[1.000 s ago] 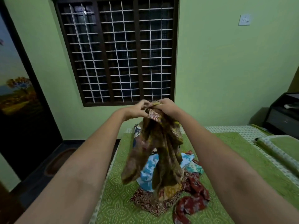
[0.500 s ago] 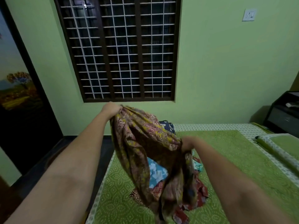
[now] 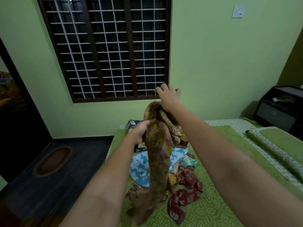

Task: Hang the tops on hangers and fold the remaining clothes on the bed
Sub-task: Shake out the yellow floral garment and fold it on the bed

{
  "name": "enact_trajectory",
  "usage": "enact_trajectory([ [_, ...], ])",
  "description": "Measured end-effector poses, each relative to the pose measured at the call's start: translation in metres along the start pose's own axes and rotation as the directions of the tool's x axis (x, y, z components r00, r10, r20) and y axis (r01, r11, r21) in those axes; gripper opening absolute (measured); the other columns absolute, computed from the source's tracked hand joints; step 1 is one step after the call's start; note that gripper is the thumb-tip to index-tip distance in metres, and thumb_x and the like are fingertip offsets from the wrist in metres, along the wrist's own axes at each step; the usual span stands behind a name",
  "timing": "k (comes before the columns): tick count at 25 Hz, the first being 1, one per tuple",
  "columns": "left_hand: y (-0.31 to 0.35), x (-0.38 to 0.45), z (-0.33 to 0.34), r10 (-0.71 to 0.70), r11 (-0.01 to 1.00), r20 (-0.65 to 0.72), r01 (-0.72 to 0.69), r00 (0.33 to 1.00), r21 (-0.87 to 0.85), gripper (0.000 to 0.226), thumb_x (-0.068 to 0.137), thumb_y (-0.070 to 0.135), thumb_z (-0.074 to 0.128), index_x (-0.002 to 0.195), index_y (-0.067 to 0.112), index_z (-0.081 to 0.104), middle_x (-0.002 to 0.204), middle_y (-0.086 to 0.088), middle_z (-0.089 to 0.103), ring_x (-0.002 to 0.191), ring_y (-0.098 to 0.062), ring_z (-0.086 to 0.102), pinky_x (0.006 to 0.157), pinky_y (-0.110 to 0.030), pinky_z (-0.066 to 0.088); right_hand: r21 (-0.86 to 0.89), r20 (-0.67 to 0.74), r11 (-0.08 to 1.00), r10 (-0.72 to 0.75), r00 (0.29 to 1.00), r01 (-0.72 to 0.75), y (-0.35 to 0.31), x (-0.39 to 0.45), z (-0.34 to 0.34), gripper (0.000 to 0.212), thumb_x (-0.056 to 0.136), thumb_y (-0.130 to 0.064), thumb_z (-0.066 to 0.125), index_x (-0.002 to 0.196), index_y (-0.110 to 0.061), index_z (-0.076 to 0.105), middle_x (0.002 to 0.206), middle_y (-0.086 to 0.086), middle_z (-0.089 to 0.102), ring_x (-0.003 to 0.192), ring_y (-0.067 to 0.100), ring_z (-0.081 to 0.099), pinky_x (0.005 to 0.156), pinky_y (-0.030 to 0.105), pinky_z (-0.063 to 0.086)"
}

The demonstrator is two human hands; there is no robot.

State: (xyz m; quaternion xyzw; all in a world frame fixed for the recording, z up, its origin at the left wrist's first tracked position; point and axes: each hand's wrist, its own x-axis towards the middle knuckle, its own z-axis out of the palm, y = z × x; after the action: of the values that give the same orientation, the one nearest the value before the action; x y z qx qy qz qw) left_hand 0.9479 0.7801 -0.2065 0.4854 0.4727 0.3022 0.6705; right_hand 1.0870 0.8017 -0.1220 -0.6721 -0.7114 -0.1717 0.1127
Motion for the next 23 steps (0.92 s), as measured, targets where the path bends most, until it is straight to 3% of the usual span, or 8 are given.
enact_trajectory([
  [2, -0.001, 0.002, -0.006, 0.046, 0.979, 0.010, -0.043, 0.999, -0.201, 0.045, 0.098, 0.043, 0.041, 0.099, 0.007, 0.068, 0.097, -0.014, 0.072, 0.088, -0.027, 0.067, 0.086, -0.038, 0.052, 0.157, 0.084, 0.974, 0.151, 0.985, -0.163, 0.018, -0.015, 0.028, 0.039, 0.090, -0.021, 0.060, 0.127, -0.018, 0.048, 0.132, 0.009, 0.043, 0.119, 0.030, 0.043, 0.094, 0.045, 0.037],
  [4, 0.003, 0.001, -0.004, 0.102, 0.940, -0.005, -0.098, 0.995, -0.327, 0.058, 0.099, 0.052, 0.029, 0.104, 0.007, 0.066, 0.106, -0.016, 0.068, 0.098, -0.031, 0.063, 0.088, -0.039, 0.049, 0.447, 0.326, 0.801, 0.270, 0.906, -0.399, 0.024, -0.030, 0.045, 0.046, 0.095, -0.050, 0.046, 0.109, -0.008, 0.060, 0.115, 0.014, 0.059, 0.102, 0.031, 0.056, 0.090, 0.039, 0.043],
  [7, 0.010, -0.002, 0.011, 0.117, 0.923, 0.077, -0.080, 0.990, -0.376, 0.085, 0.086, 0.077, 0.023, 0.116, 0.008, 0.065, 0.118, -0.017, 0.066, 0.111, -0.034, 0.059, 0.095, -0.044, 0.045, 0.713, 0.675, 0.230, 0.027, 0.737, -0.662, 0.021, -0.051, 0.057, 0.073, 0.088, -0.075, 0.018, 0.087, -0.016, 0.060, 0.090, 0.006, 0.062, 0.085, 0.024, 0.057, 0.100, 0.041, 0.042],
  [9, 0.015, -0.001, 0.012, 0.087, 0.954, 0.079, -0.060, 0.993, -0.294, 0.097, 0.080, 0.085, 0.018, 0.120, 0.009, 0.064, 0.120, -0.016, 0.066, 0.112, -0.033, 0.060, 0.094, -0.043, 0.047, 0.711, 0.688, -0.106, -0.100, 0.719, -0.695, 0.026, -0.050, 0.066, 0.083, 0.081, -0.082, 0.024, 0.101, -0.013, 0.065, 0.100, 0.009, 0.068, 0.098, 0.026, 0.062, 0.097, 0.042, 0.043],
  [10, 0.016, 0.000, 0.009, 0.063, 0.968, 0.078, -0.042, 0.995, -0.248, 0.100, 0.078, 0.086, 0.016, 0.121, 0.009, 0.063, 0.119, -0.016, 0.066, 0.111, -0.033, 0.061, 0.093, -0.042, 0.047, 0.708, 0.679, -0.158, -0.117, 0.725, -0.689, 0.029, -0.047, 0.067, 0.082, 0.081, -0.081, 0.033, 0.106, -0.010, 0.066, 0.105, 0.011, 0.070, 0.102, 0.028, 0.063, 0.096, 0.042, 0.045],
  [14, 0.012, 0.005, -0.006, 0.019, 0.985, 0.113, 0.001, 0.993, -0.175, 0.102, 0.076, 0.087, 0.018, 0.125, 0.008, 0.061, 0.123, -0.018, 0.064, 0.115, -0.034, 0.060, 0.097, -0.044, 0.045, 0.759, 0.650, 0.003, -0.060, 0.758, -0.651, 0.025, -0.036, 0.070, 0.034, 0.089, -0.045, 0.060, 0.097, -0.012, 0.062, 0.100, 0.006, 0.067, 0.090, 0.022, 0.062, 0.090, 0.038, 0.049],
  [17, 0.000, 0.012, -0.020, 0.065, 0.953, -0.040, -0.074, 0.997, -0.293, 0.080, 0.088, 0.073, 0.030, 0.122, 0.007, 0.062, 0.120, -0.018, 0.065, 0.109, -0.032, 0.062, 0.088, -0.040, 0.049, 0.804, 0.588, -0.099, -0.018, 0.809, -0.586, 0.021, -0.032, 0.074, 0.036, 0.089, -0.043, 0.061, 0.102, -0.009, 0.064, 0.110, 0.009, 0.069, 0.106, 0.025, 0.062, 0.102, 0.042, 0.044],
  [23, -0.019, 0.002, -0.036, 0.036, 0.905, -0.169, -0.104, 0.985, -0.412, 0.029, 0.088, 0.036, 0.061, 0.096, 0.010, 0.070, 0.090, -0.013, 0.074, 0.088, -0.029, 0.065, 0.078, -0.038, 0.050, 0.879, 0.467, -0.174, 0.132, 0.874, -0.443, 0.008, -0.031, 0.069, 0.038, 0.092, -0.040, 0.059, 0.103, -0.004, 0.066, 0.098, 0.014, 0.071, 0.092, 0.029, 0.069, 0.088, 0.041, 0.055],
])
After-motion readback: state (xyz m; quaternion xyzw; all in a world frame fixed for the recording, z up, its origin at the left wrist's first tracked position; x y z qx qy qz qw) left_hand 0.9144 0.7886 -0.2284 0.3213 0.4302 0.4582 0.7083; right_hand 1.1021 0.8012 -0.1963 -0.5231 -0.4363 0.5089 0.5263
